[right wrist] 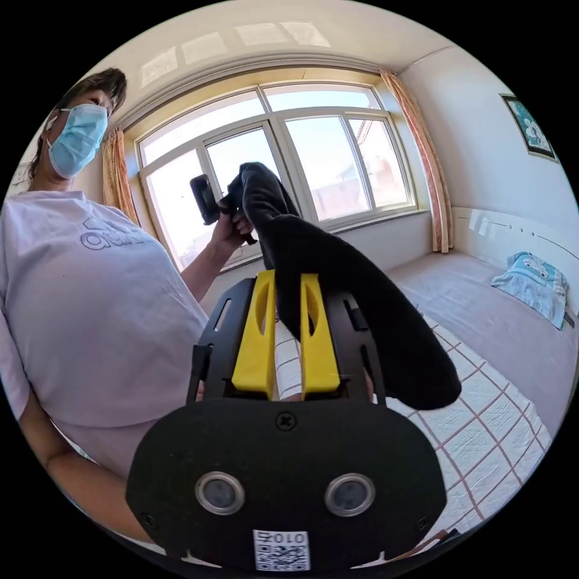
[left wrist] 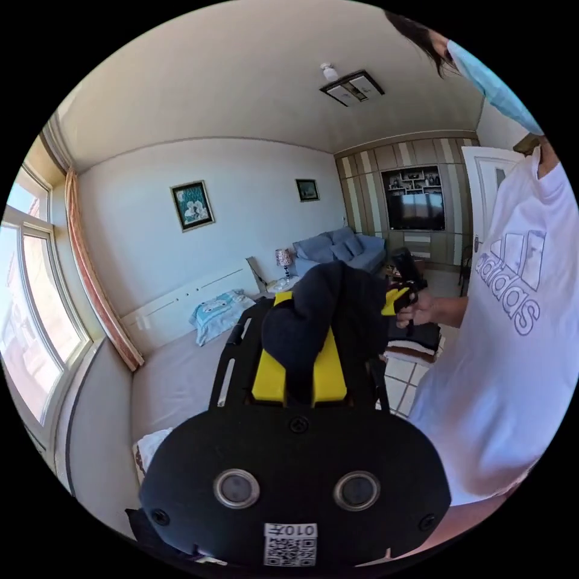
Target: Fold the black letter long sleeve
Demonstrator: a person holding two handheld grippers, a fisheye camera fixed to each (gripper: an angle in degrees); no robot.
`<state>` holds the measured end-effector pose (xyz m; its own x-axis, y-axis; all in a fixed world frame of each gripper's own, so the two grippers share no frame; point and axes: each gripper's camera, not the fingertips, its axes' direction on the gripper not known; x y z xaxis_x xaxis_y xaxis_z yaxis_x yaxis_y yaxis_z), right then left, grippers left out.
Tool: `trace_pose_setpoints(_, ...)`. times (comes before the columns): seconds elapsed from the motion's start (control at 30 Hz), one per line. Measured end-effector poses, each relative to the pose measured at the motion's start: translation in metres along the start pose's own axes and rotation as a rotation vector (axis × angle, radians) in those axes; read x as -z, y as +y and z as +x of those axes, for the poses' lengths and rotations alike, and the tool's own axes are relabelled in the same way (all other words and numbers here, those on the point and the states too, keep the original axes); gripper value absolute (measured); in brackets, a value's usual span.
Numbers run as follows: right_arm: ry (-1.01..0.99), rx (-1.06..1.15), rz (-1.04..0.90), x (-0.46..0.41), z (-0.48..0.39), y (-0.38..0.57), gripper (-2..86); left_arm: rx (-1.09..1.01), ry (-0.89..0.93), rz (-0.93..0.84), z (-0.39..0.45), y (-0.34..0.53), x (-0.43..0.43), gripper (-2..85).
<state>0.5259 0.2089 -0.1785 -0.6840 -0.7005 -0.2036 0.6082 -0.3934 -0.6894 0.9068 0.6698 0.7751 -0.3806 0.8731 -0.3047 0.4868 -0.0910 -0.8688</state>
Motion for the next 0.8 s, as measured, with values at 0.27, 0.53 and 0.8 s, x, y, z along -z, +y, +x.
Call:
trace_pose_setpoints(0.27, 0.022, 0.017, 0.151, 0.051, 0.015, 0.036, 3.6, -0.016, -0.056, 0.272, -0.038, -0.007, 0.072, 9.7)
trace_pose_setpoints(0.53, 0.139, -0.102, 0.124, 0.075, 0.043, 0.039, 13.7, 0.349, 0.379, 0.896, -0.113, 0.054, 0.081, 9.1)
trace_pose_setpoints(0.8, 0.002, -0.028, 0.024, 0.038, 0.025, 0.012, 16.3, 0.355, 0.444, 0.796, -0.099, 0.024, 0.031, 9.2)
